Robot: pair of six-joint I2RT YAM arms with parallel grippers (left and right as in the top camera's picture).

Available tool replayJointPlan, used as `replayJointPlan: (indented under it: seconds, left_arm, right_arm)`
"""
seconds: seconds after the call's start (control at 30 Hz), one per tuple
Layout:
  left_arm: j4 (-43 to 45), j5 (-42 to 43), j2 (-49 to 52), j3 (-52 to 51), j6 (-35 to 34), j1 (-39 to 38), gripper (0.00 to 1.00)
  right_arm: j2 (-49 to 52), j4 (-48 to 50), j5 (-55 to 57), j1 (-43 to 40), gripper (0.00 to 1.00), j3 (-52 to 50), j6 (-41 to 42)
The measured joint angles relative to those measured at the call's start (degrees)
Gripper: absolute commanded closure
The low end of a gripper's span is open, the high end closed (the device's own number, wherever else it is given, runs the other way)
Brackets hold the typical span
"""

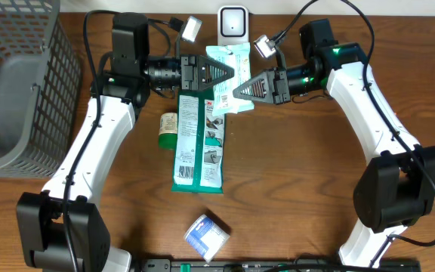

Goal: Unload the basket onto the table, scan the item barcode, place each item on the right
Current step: 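Hold the wipes pack with both grippers in front of the scanner, then open the right gripper and withdraw it to the right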

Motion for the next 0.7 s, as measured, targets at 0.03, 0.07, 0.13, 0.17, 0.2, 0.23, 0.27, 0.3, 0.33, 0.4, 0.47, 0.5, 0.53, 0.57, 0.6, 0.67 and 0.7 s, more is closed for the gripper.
replayJointPlan:
  seconds: [0.03,0.07,0.13,0.17,0.2,0.23,0.27,0.3,0.33,0.4,0.47,0.5,0.53,0.57,0.6,0.67,0.7]
  left_arm:
    - [0.0,0.0,0.0,0.0,0.0,0.0,0.54]
    - [0.0,0.0,0.0,0.0,0.0,0.0,0.54]
    - [0.0,0.0,0.0,0.0,0.0,0.0,0.54]
    - [0.0,0.0,0.0,0.0,0.0,0.0,0.54]
    - [0.0,0.0,0.0,0.0,0.0,0.0,0.54]
    - [0.0,0.0,0.0,0.0,0.0,0.0,0.55]
    - [0.0,0.0,0.0,0.0,0.0,0.0,0.54]
    - [0.0,0.0,0.0,0.0,0.0,0.0,0.55]
    - [0.0,0.0,0.0,0.0,0.0,-0.1,0.55]
    - [0.0,0.0,0.0,0.0,0.0,-0.3,0.55]
    - [0.0,0.0,0.0,0.0,0.0,-0.6,0.55]
    - [0.0,0.0,0.0,0.0,0.0,-0.9,0.59]
    - [0.0,0.0,0.0,0.0,0.0,-1.1,0.60]
    - [0.0,0.0,0.0,0.0,0.0,-1.3,0.61]
    - [0.0,0.0,0.0,0.0,0.2,-1.5,0.61]
    - [0.0,0.0,0.0,0.0,0.2,-1.6,0.63]
    - [0.0,0.0,0.0,0.0,0.1,-1.6,0.65]
  right_arm:
    - [0.0,0.0,0.0,0.0,0.99,0.0,0.0]
    - [0.0,0.0,0.0,0.0,0.99,0.0,0.0]
    - [0.0,0.0,0.0,0.0,0.99,0.0,0.0]
    - [0.0,0.0,0.0,0.0,0.99,0.0,0.0]
    - [0.0,0.0,0.0,0.0,0.99,0.0,0.0]
    - [0.0,-0.1,0.0,0.0,0.99,0.0,0.0]
    - [0.0,-0.1,0.0,0.0,0.99,0.0,0.0]
    - [0.0,-0.1,-0.1,0.1,0.99,0.0,0.0]
    - [0.0,0.0,-0.1,0.1,0.99,0.0,0.0]
    - [0.0,0.9,-0.2,0.3,0.99,0.0,0.1]
    - [0.0,2.0,-0.4,0.5,0.99,0.0,0.4]
    - [0.0,3.0,-0.5,0.7,0.99,0.0,0.7]
    - [0.0,3.8,-0.7,0.9,0.99,0.0,1.3]
    - [0.0,4.2,-0.8,1.0,0.99,0.0,1.7]
    - [0.0,4.4,-0.9,1.1,0.99,0.0,2.2]
    - [0.0,4.5,-1.1,1.2,0.99,0.0,2.8]
    - [0.0,4.5,-1.2,1.2,0.99,0.0,3.0]
